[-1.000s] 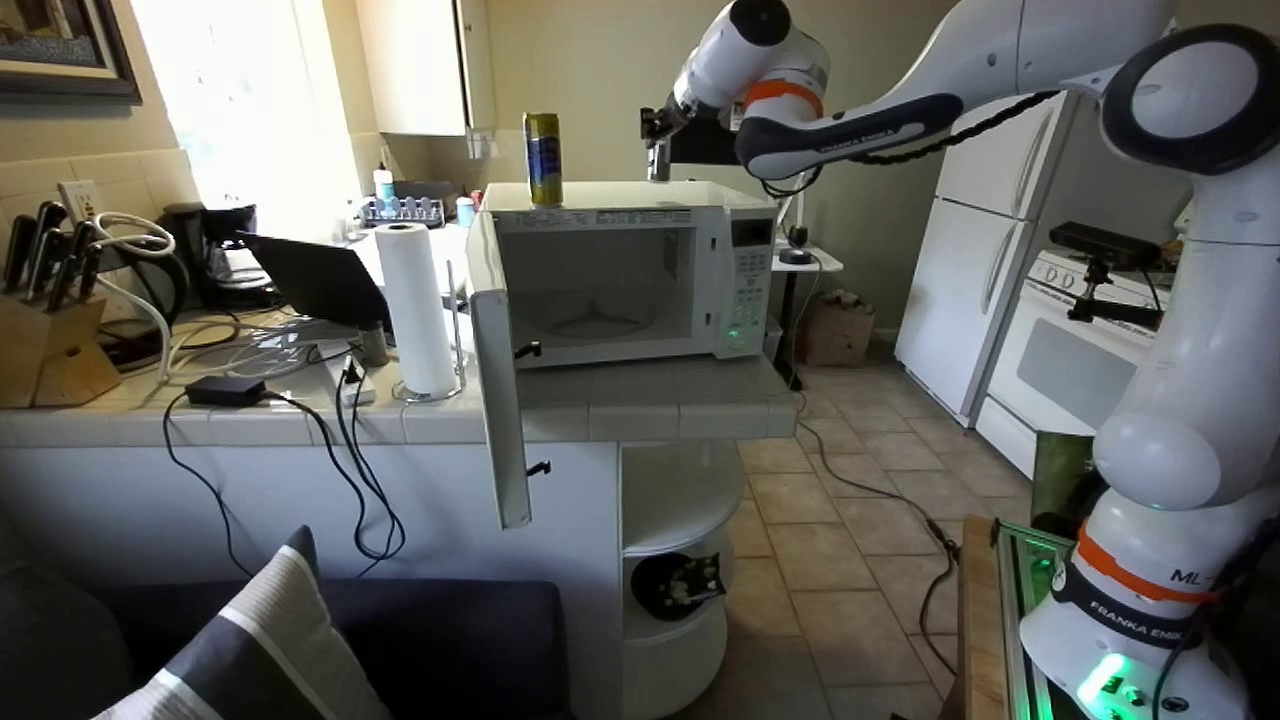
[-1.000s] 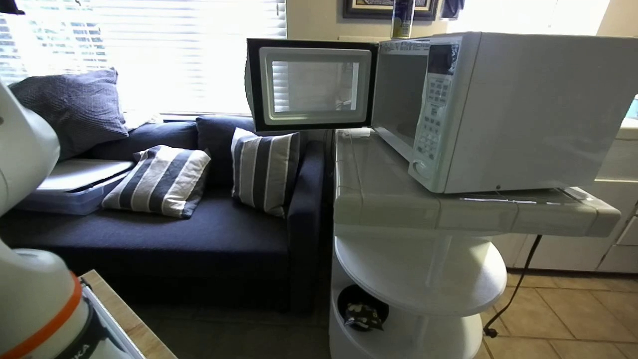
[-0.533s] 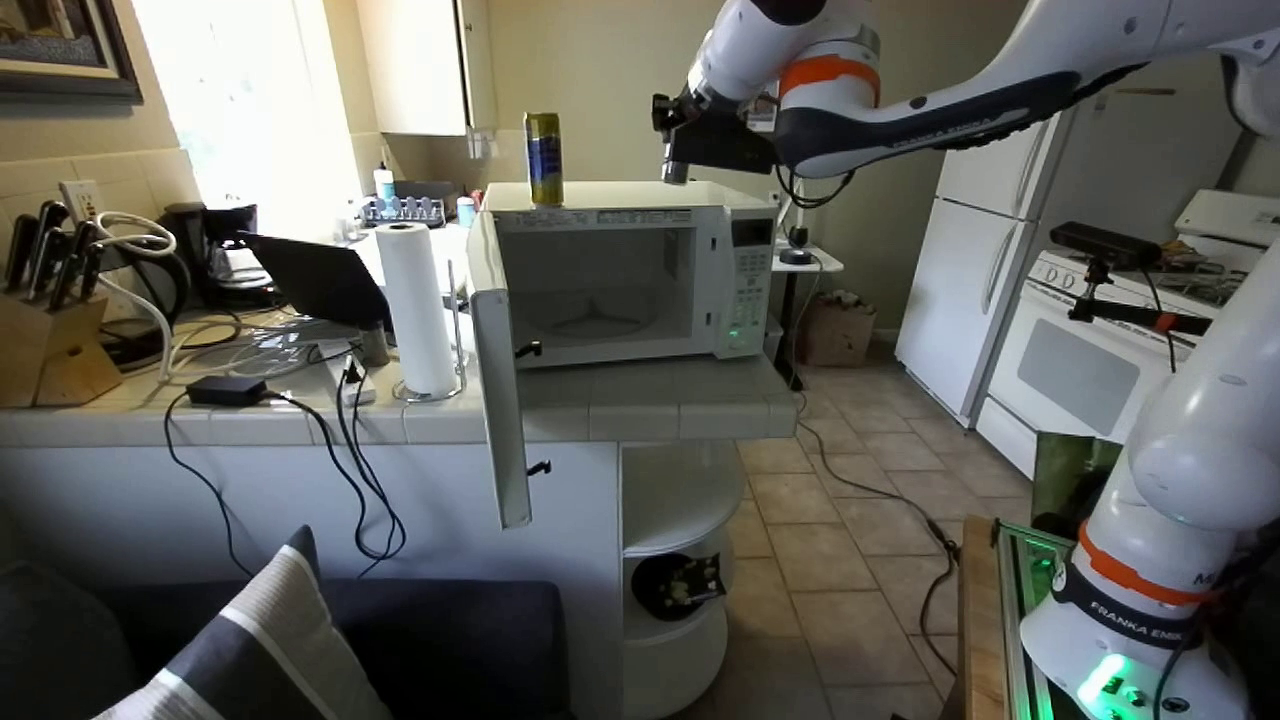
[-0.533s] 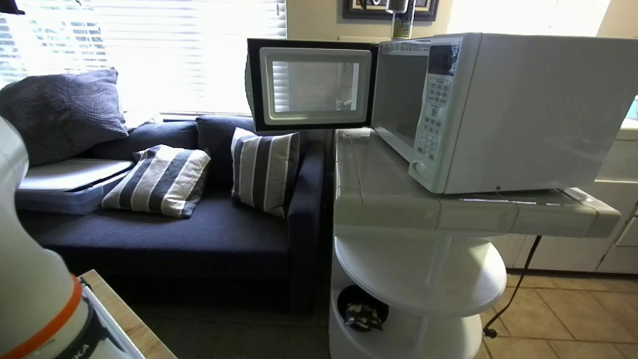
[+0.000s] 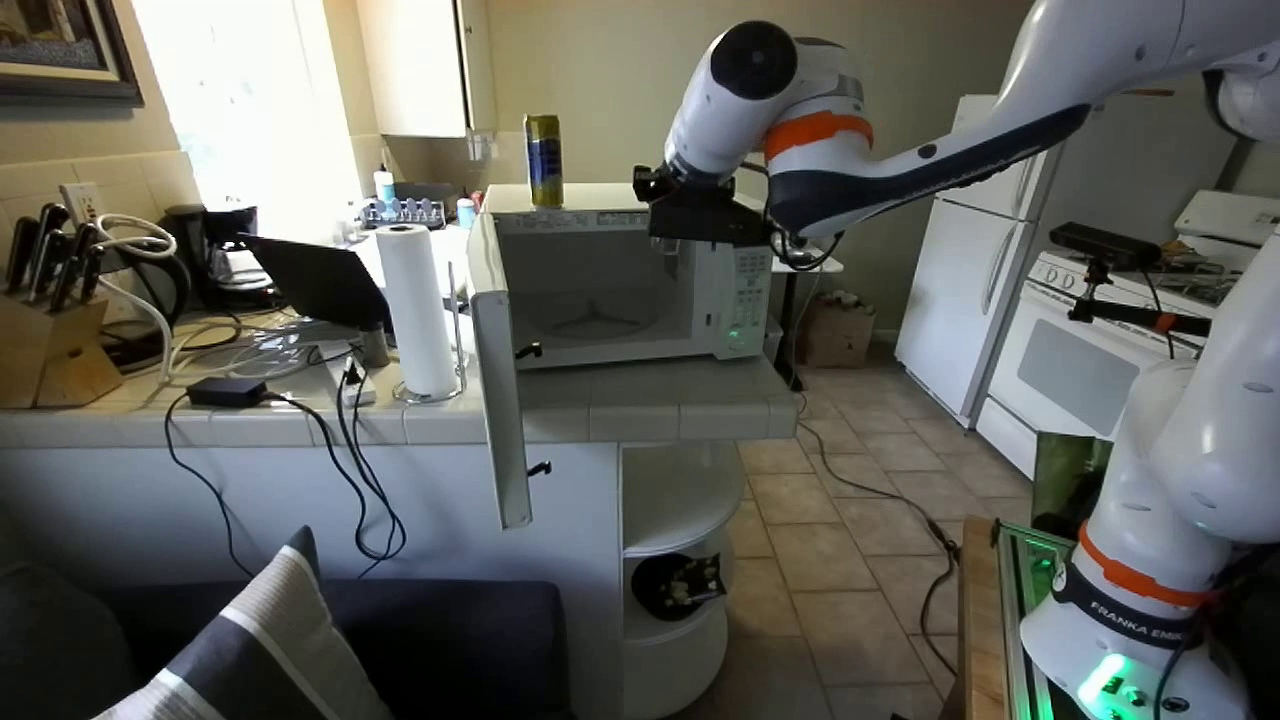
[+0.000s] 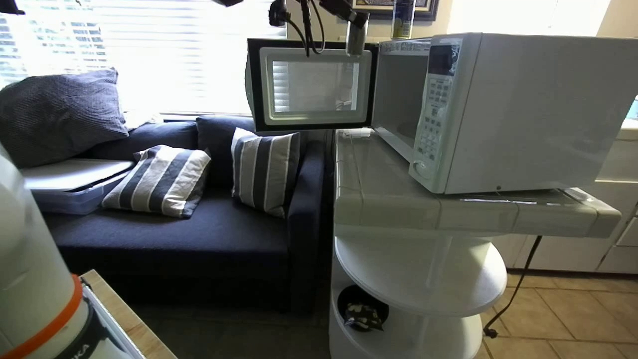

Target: Put the small bottle into the microwave

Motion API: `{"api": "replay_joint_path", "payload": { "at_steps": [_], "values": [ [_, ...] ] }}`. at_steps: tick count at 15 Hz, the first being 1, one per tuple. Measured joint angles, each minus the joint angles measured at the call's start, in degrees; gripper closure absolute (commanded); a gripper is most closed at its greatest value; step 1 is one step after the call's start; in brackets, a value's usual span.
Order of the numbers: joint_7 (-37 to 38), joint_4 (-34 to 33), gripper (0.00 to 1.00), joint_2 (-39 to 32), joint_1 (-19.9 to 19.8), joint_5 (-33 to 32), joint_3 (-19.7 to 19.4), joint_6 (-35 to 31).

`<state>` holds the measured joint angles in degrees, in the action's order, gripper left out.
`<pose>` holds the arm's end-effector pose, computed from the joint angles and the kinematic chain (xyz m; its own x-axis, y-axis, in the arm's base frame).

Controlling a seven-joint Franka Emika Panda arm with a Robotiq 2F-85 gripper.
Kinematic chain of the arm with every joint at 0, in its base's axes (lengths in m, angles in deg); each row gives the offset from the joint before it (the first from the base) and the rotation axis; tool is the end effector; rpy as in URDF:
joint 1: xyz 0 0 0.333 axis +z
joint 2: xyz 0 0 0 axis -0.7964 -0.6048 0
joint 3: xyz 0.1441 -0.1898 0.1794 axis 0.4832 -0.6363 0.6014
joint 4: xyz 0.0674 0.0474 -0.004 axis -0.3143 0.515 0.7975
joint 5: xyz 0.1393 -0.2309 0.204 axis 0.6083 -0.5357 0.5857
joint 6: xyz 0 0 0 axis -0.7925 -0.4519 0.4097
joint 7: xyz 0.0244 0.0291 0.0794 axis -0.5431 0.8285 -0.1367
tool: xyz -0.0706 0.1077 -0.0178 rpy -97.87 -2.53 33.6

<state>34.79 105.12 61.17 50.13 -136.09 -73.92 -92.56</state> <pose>0.5116 0.0409 0.5638 0.2128 -0.4127 0.8857 -0.7972 -0.5975 -0.0869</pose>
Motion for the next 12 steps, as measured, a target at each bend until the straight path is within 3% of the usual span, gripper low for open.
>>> {"api": "replay_joint_path", "payload": {
  "at_steps": [7, 12],
  "values": [
    [10.76, -0.04, 0.75, -12.54, 2.47, -7.57, -3.87, -0.34],
    [17.24, -4.07, 0.75, -20.81, 3.02, -14.23, -7.02, -4.33]
  ]
}}
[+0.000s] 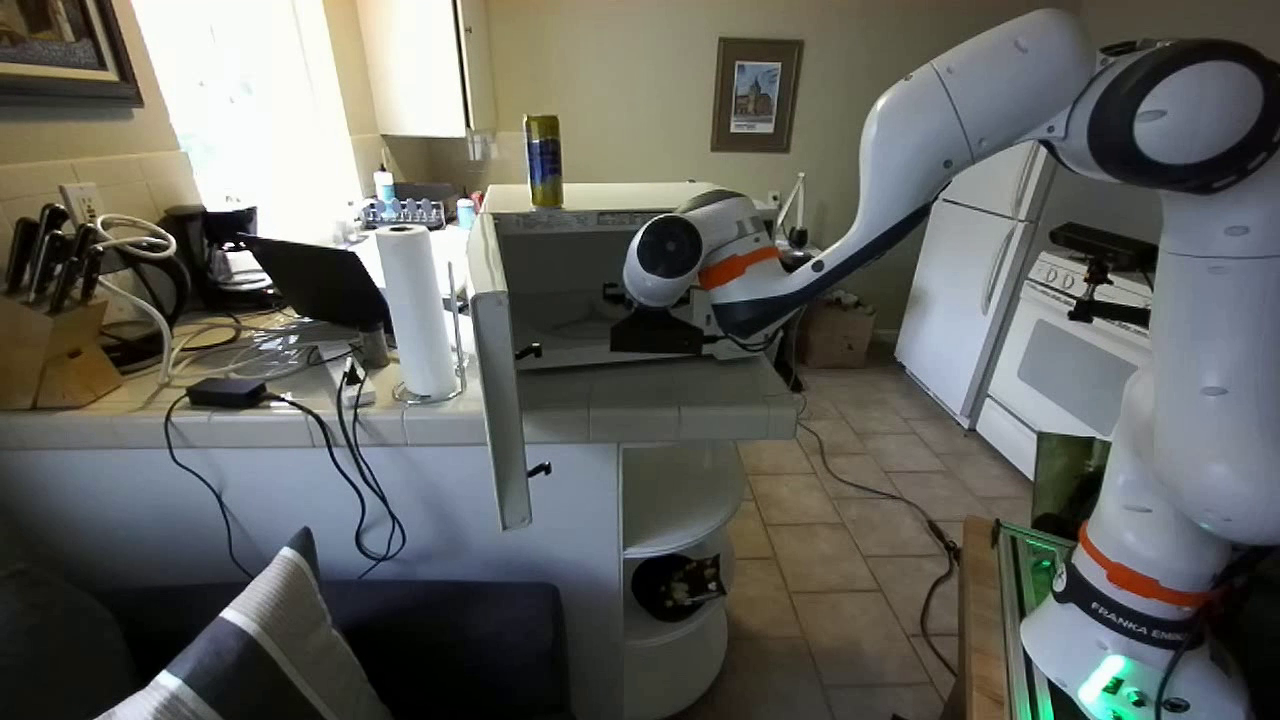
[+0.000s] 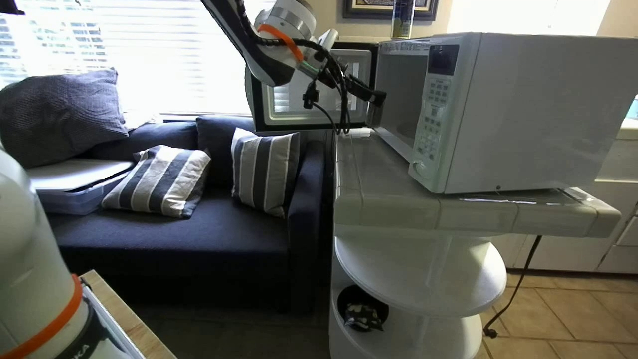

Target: Put the small bottle into the microwave

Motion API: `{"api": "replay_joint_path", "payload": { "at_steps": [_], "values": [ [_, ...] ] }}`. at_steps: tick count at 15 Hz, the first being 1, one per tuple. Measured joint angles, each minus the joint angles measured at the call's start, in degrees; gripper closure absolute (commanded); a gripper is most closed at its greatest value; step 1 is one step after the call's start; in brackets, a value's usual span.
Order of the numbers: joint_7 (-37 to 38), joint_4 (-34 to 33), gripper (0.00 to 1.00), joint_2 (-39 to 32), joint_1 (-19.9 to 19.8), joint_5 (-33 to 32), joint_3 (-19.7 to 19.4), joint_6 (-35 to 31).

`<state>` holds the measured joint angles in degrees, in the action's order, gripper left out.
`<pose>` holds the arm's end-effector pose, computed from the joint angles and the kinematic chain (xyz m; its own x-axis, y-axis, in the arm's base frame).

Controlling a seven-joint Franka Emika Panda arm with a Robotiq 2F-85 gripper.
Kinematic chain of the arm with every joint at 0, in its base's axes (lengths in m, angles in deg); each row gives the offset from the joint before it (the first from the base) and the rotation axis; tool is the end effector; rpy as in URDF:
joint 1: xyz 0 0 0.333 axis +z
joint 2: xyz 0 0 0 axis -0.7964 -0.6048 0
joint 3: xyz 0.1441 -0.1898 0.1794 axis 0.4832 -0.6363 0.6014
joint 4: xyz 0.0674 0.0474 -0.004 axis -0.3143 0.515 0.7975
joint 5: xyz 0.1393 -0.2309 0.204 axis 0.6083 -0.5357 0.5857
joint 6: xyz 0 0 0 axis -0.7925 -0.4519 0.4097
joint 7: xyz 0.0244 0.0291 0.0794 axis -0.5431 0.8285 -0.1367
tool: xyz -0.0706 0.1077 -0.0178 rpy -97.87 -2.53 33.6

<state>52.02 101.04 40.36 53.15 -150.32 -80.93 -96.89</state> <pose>0.5889 0.0109 0.4082 0.2248 -0.4079 0.8849 -0.8222 -0.5667 -0.0524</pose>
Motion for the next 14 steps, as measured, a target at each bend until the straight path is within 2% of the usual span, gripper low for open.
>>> {"api": "replay_joint_path", "payload": {
  "at_steps": [4, 8, 14],
  "values": [
    [0.09, -6.31, 0.75, -4.19, -0.09, -3.64, -2.48, -3.97],
    [-0.32, -11.36, 0.75, -7.7, -0.65, -4.54, -4.64, -7.94],
    [-0.07, -16.77, 0.75, -13.87, -0.73, -8.71, -6.55, -8.98]
  ]
}}
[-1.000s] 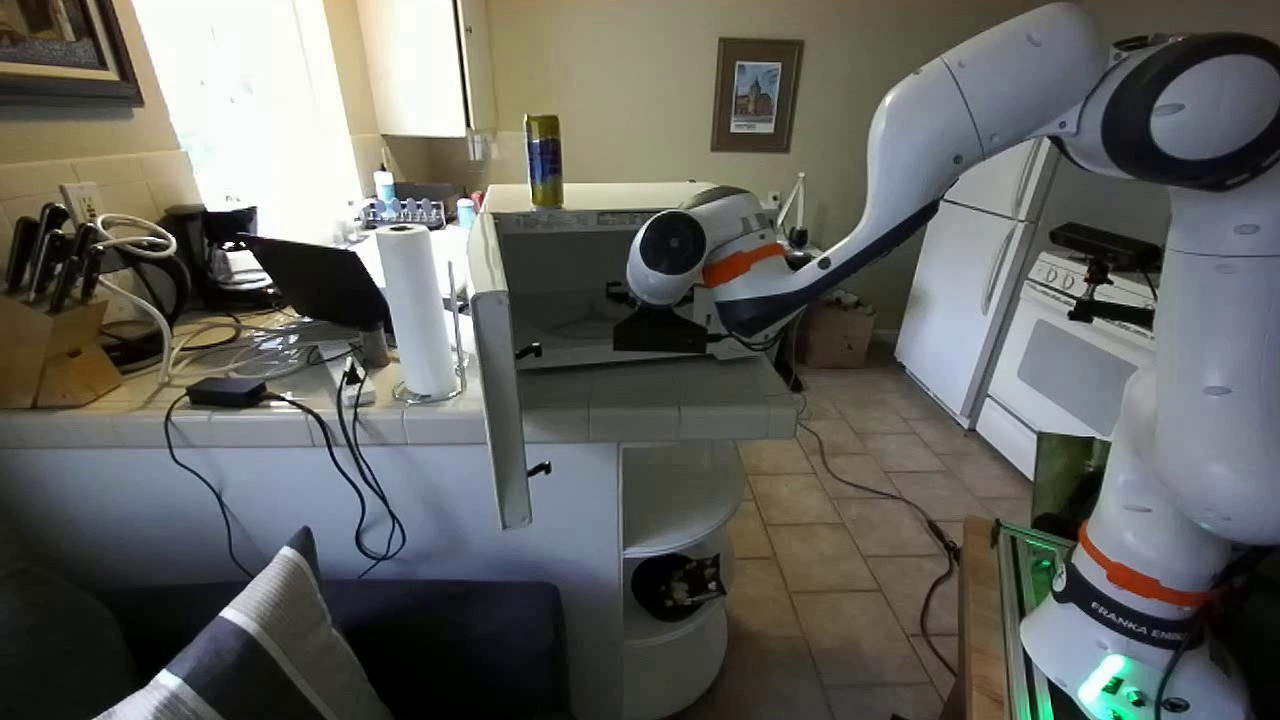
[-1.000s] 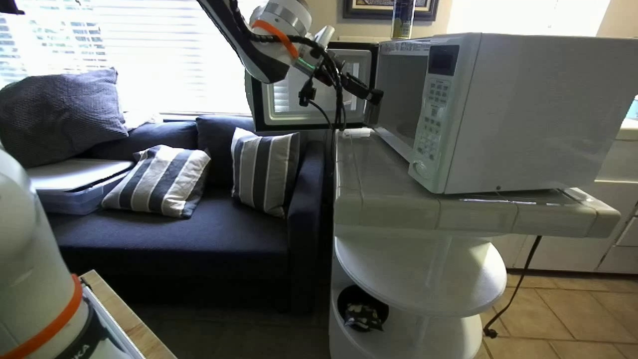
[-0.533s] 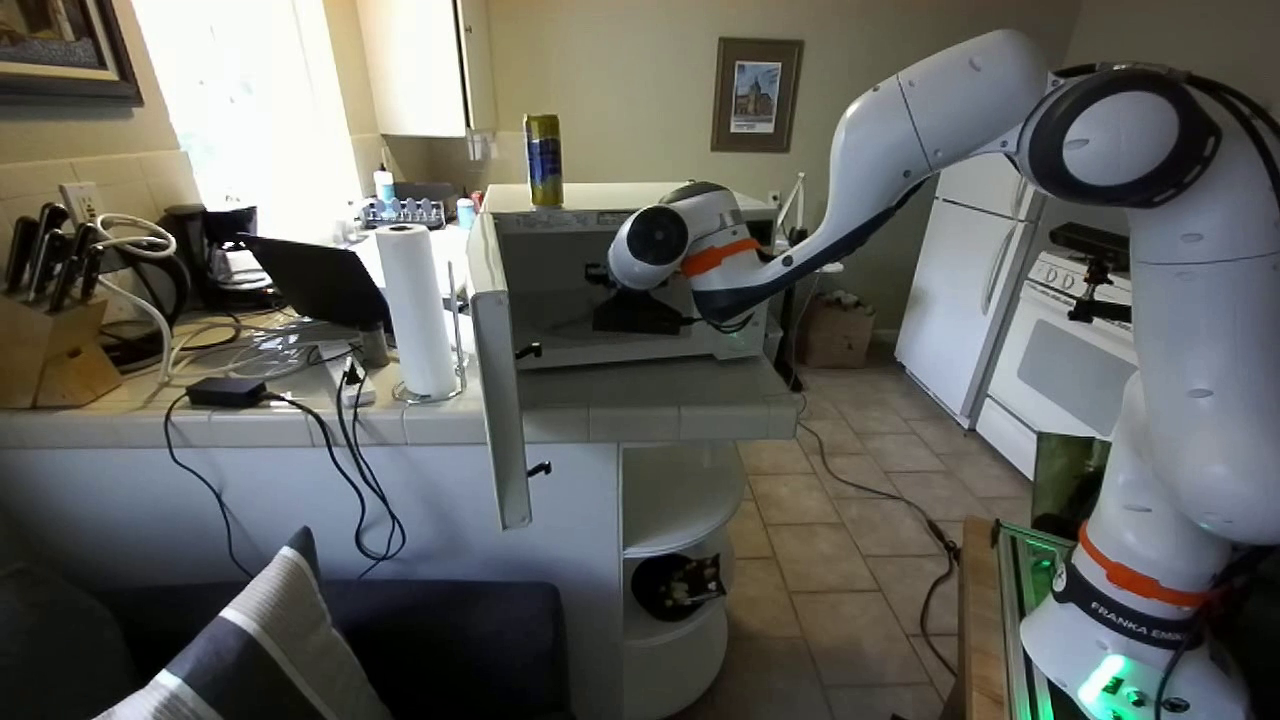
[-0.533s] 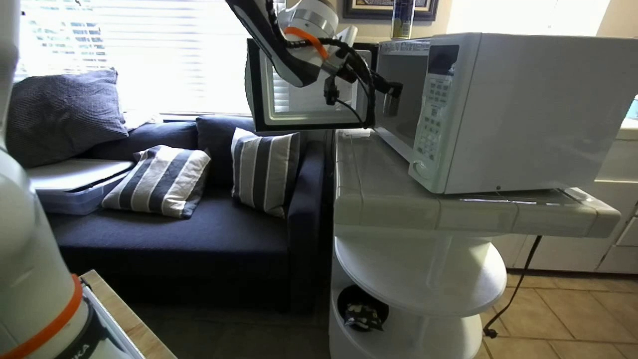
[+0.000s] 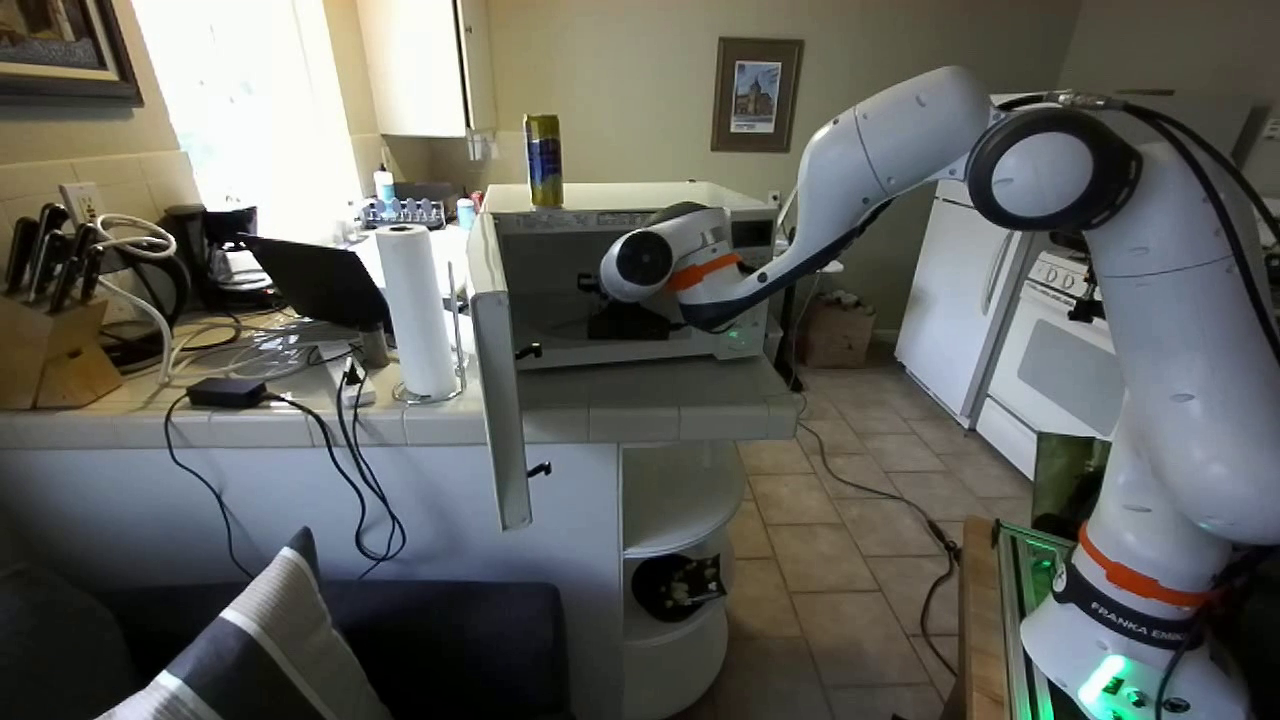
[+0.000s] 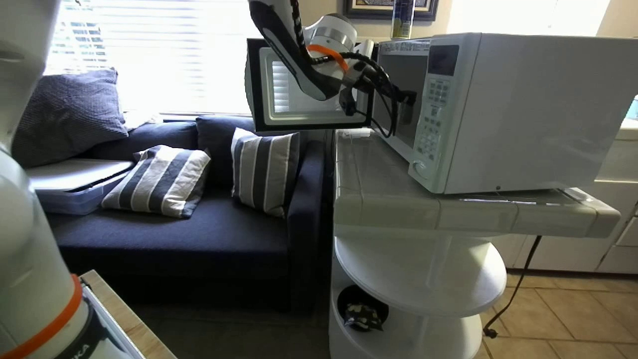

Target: Put the small bottle into the microwave

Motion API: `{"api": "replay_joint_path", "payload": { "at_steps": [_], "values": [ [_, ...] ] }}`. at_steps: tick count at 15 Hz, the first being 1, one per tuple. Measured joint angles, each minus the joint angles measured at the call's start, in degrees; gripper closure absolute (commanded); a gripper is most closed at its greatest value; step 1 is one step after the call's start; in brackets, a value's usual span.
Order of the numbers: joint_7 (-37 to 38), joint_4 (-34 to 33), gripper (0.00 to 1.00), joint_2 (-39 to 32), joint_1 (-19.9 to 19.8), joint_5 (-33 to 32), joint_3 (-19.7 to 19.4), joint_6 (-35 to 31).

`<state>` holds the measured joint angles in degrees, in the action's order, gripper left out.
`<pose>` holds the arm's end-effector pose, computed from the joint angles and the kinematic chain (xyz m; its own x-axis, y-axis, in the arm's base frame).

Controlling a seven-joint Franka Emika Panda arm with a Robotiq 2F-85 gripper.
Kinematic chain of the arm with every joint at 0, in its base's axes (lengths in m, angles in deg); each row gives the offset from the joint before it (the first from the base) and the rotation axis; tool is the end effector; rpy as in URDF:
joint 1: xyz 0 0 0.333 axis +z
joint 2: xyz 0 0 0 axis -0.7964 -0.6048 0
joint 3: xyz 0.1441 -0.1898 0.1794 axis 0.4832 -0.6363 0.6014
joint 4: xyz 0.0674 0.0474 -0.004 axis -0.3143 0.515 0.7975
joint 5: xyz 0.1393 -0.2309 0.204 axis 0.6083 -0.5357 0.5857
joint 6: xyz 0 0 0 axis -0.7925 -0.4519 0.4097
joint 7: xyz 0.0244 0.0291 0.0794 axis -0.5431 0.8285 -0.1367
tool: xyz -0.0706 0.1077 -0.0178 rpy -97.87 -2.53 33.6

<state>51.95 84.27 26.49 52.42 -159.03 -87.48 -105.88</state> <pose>0.6656 -0.0378 0.3923 0.1965 -0.3214 0.9263 -0.7640 -0.6424 -0.0608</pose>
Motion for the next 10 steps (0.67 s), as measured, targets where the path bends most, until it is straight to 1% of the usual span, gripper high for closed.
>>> {"api": "replay_joint_path", "payload": {
  "at_steps": [9, 10],
  "values": [
    [1.28, -5.37, 0.75, -6.25, 0.02, -3.68, -1.02, 0.81],
    [1.42, -5.68, 0.35, -6.7, 0.07, -3.82, -1.02, 1.04]
  ]
}}
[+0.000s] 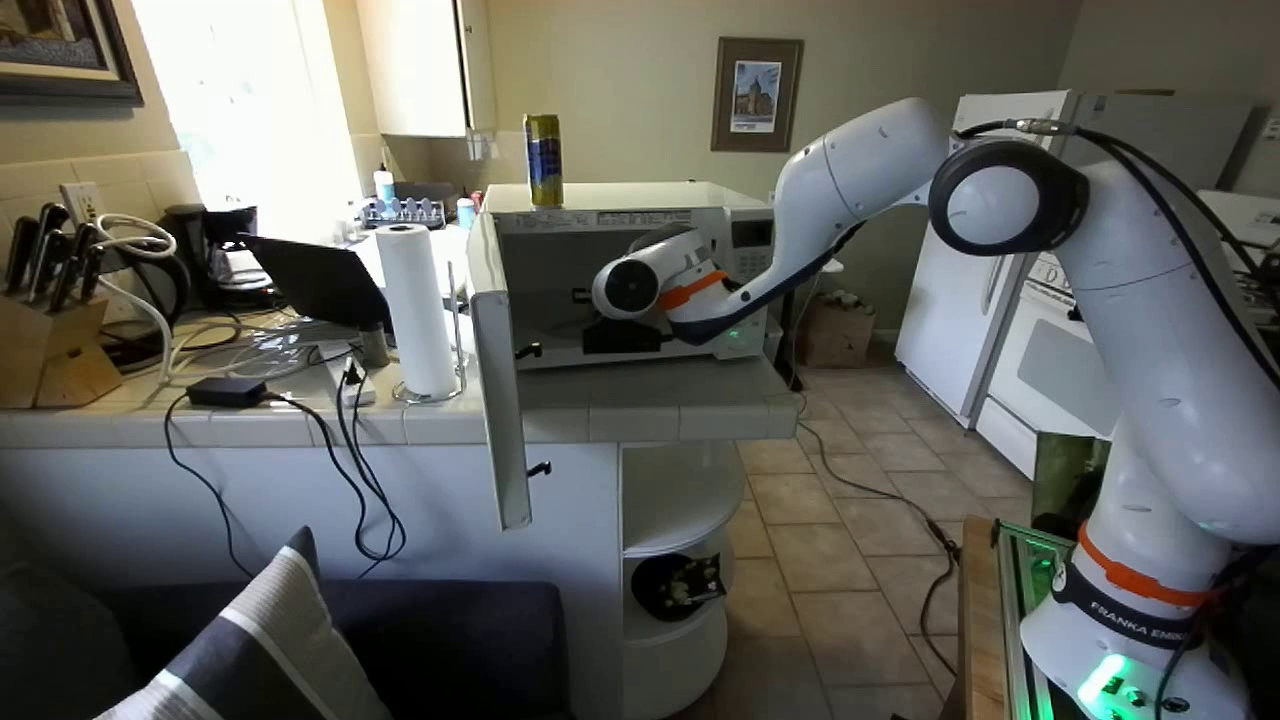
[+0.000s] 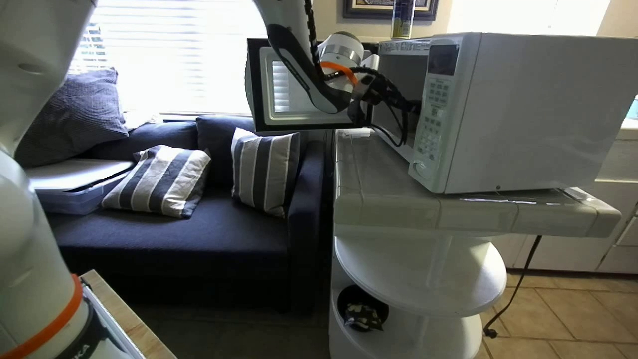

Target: Put the small bottle into the microwave

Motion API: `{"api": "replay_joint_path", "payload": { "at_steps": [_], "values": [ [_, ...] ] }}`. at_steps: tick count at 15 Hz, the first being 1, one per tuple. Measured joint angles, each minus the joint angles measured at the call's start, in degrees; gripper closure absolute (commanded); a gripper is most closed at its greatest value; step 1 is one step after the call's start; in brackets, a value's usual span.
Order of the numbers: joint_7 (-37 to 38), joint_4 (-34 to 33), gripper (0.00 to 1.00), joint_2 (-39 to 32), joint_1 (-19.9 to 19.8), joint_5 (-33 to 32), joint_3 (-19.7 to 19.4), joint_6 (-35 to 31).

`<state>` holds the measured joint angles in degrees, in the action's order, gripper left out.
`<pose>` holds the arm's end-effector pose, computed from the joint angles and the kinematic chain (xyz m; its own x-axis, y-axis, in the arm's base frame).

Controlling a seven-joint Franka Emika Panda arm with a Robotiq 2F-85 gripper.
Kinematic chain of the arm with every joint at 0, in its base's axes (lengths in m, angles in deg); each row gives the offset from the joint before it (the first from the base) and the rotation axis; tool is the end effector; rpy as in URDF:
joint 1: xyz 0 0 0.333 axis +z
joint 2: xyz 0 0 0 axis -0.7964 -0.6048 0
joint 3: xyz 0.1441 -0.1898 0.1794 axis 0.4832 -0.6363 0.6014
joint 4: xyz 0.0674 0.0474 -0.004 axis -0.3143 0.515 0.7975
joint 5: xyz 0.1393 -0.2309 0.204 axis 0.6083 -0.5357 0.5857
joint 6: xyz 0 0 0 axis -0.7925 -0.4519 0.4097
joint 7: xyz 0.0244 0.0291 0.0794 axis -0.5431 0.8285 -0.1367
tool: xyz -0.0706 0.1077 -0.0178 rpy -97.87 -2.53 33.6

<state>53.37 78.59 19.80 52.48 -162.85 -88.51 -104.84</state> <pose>0.6878 -0.0500 0.3607 0.1973 -0.2636 0.9442 -0.7664 -0.6421 -0.0191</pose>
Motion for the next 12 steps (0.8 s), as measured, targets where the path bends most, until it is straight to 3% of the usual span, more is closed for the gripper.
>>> {"api": "replay_joint_path", "payload": {
  "at_steps": [1, 2, 3, 5, 9, 12],
  "values": [
    [0.03, -0.27, 0.3, -0.36, 0.09, -0.01, 0.0, 0.39],
    [0.04, -0.54, 0.18, -0.65, 0.19, -0.03, 0.0, 0.84],
    [0.04, -0.83, 0.17, -0.85, 0.29, -0.03, 0.0, 1.21],
    [0.06, -1.04, 0.0, -0.95, 0.41, -0.03, 0.0, 1.63],
    [-0.16, -1.36, 0.0, -0.86, 0.45, 0.59, 0.24, 1.93],
    [-4.95, -1.35, 0.0, 0.44, 0.67, 6.9, 1.77, 4.83]
  ]
}}
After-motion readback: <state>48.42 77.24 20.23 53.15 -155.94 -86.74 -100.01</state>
